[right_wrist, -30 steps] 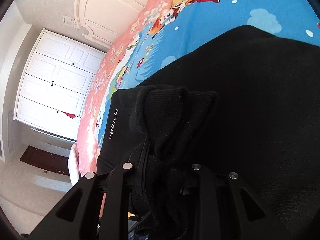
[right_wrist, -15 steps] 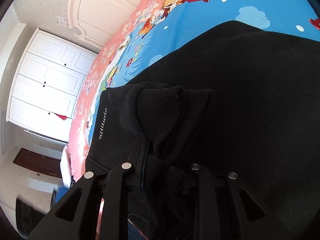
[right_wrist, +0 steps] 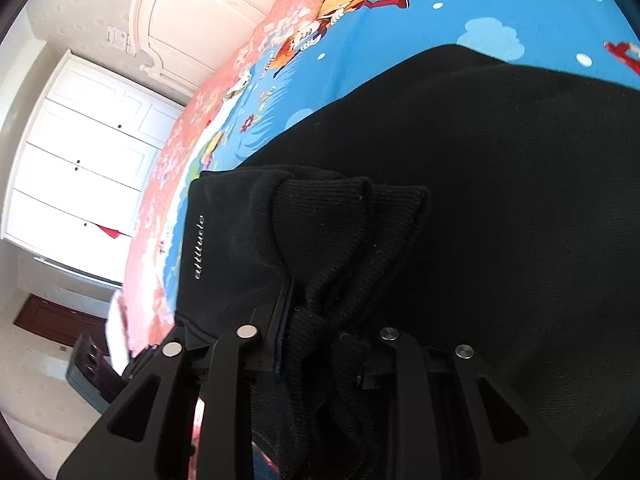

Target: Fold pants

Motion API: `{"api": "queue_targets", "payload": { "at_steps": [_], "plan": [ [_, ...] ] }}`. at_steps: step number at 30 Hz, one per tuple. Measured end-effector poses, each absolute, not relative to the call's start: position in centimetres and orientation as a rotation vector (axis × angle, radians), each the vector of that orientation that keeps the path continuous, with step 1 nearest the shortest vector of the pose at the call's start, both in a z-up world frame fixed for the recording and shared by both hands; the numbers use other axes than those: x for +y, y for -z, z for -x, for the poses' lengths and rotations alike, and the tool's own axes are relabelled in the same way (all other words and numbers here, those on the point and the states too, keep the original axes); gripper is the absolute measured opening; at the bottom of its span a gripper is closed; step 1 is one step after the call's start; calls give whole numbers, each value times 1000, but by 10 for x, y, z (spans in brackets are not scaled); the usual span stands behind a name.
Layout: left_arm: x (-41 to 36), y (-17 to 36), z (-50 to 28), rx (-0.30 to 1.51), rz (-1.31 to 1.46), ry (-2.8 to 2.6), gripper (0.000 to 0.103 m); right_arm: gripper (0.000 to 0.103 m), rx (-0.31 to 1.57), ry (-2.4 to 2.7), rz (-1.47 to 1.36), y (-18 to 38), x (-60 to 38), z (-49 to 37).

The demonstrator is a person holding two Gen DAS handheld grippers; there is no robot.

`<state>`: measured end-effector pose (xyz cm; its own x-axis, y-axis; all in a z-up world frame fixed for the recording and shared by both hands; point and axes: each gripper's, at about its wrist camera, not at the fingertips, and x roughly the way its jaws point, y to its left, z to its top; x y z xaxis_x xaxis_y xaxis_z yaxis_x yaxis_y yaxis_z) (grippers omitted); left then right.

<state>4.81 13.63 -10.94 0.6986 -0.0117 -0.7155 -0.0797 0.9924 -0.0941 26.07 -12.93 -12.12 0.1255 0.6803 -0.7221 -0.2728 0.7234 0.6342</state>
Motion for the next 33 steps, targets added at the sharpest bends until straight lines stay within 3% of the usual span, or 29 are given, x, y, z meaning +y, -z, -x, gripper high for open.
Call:
{"api": "queue_targets", "payload": {
  "at_steps": [7, 10, 16, 19, 20, 23, 26, 30, 33],
  "plan": [
    [131, 109, -61, 820, 118, -15, 2, 25, 1237, -626, -314, 105, -134, -256],
    [123, 110, -61, 817, 64, -31, 3, 49, 1165, -472, -224, 82, -145, -251],
    [119, 110, -62, 819, 44, -35, 4, 51, 964, -413, -153, 35, -136, -218],
    [117, 110, -63, 828, 42, -35, 4, 72, 852, -495, -69, 25, -93, -187],
    [117, 110, -63, 831, 45, -36, 4, 73, 823, -500, -25, 27, -75, -178],
    [119, 106, -63, 844, 84, -33, 8, 73, 866, -509, 18, 49, -47, -171],
    [116, 83, -63, 794, 44, -24, 21, 73, 982, -455, 82, 86, -37, -175],
    [121, 40, -87, 691, 60, 15, 42, 75, 887, -406, 271, 97, -21, -161],
    [123, 40, -136, 752, 30, 40, 42, 77, 894, -399, 257, 99, -24, -164]
  ]
}}
